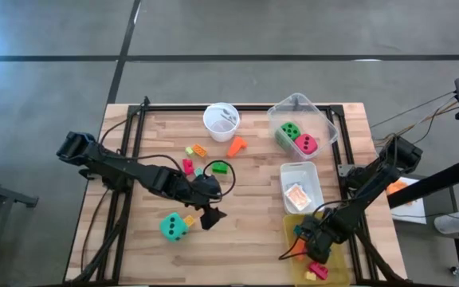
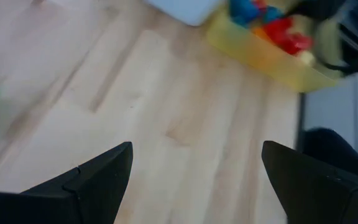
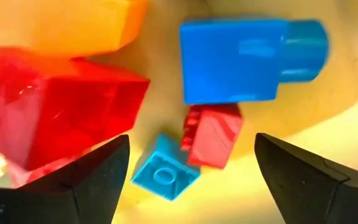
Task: Pick & Place Toys
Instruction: Put the yellow game piece into the yellow bin
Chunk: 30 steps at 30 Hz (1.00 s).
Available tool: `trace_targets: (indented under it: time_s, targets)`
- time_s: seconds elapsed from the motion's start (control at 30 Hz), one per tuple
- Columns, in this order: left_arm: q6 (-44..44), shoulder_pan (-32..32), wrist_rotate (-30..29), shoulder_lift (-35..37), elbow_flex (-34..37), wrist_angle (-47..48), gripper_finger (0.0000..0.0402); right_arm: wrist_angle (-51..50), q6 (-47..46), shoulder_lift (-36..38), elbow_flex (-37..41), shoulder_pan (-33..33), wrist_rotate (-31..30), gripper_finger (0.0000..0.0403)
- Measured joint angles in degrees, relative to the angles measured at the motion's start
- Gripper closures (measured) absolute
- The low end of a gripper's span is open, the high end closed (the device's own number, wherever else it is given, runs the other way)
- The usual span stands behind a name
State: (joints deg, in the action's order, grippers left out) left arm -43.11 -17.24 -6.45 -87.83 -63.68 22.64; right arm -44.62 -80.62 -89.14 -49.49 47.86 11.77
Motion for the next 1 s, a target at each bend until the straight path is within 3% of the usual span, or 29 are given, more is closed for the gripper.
trace_targets:
  time_s: [0.17, 0.3, 0.43, 0.57, 0.67, 0.83, 1.0]
  targets:
    - [-4.8, 4.6, -2.0, 0.0, 0.0, 9.2, 0.0038, -0.6, 0.0, 0.0, -2.8, 0.0, 0.7, 0.0063]
    - [-2.4, 9.2, -2.2, 0.0, 0.0, 16.6, 0.0038, -2.1, 0.0, 0.0, -6.7, 0.3, -0.5, 0.0062]
    - [6.7, 11.8, -1.4, 0.0, 0.0, 21.2, 0.0038, -2.0, 0.2, 0.0, -10.9, 1.0, -4.6, 0.0062]
    - [8.4, 11.7, 5.4, -0.2, 0.2, 25.4, 0.0038, -2.0, 0.4, 0.0, -14.5, 1.9, -12.4, 0.0062]
    - [6.7, 9.4, 9.5, -0.2, 0.3, 27.9, 0.0038, -1.9, 2.5, -0.3, -17.0, 2.2, -17.5, 0.0062]
    - [5.0, 1.0, 10.4, -0.2, 0.3, 28.2, 0.0038, -1.7, 7.5, -2.1, -19.7, 2.3, -25.8, 0.0062]
    - [-2.4, -5.6, 4.9, -0.2, 0.2, 27.1, 0.0038, -1.4, 10.5, -4.9, -21.4, 2.1, -31.7, 0.0062]
